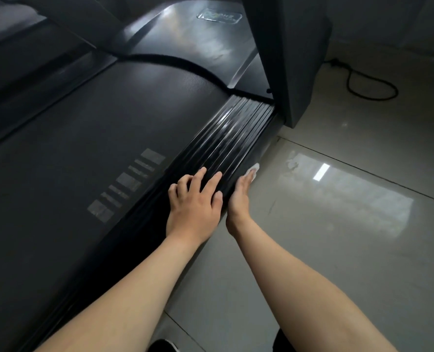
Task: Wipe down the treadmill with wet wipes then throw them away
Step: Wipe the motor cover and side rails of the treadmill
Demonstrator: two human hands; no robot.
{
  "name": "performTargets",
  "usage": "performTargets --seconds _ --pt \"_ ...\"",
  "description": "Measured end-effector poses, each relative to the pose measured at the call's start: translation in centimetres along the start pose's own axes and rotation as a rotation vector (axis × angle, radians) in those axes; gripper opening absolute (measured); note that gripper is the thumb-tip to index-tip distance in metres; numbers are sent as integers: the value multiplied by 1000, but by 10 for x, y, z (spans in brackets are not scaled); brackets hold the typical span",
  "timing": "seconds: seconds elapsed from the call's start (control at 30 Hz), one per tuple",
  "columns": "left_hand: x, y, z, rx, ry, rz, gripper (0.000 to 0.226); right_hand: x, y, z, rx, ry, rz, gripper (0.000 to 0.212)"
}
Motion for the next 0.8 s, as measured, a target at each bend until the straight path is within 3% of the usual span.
performTargets --seconds 0.1,0.2,0.27,0.33,0.47,0.6,0.7,0.8 --pt "1 0 1 5 17 0 50 6 11 -53 286 -235 108 89" --pt "-2 -1 2 11 45 -15 50 9 25 -83 500 -283 110 80" --pt "-2 -1 4 7 68 -15 48 7 29 -79 543 -259 89 73" --pt "-2 0 4 7 71 -15 48 6 28 -65 492 -230 53 65" --pt "-3 -2 3 1 82 -17 48 14 23 -22 280 -225 13 89" --pt "-3 -1 5 2 91 -36 48 18 23 17 -16 -91 29 55" --pt "-3 0 7 12 146 -54 45 18 27 9 -41 -35 71 56" --pt "-7 2 7 13 201 -75 49 23 36 -21 106 -100 94 89"
Point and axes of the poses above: each hand's wrist, its own y-axis away from the middle knuckle, its own x-axis out of the palm, z = x × y, the point moved 7 cm from there along -y, towards the middle knuckle, and after that the axes turned 12 degrees about z, right-handed, at the moved point
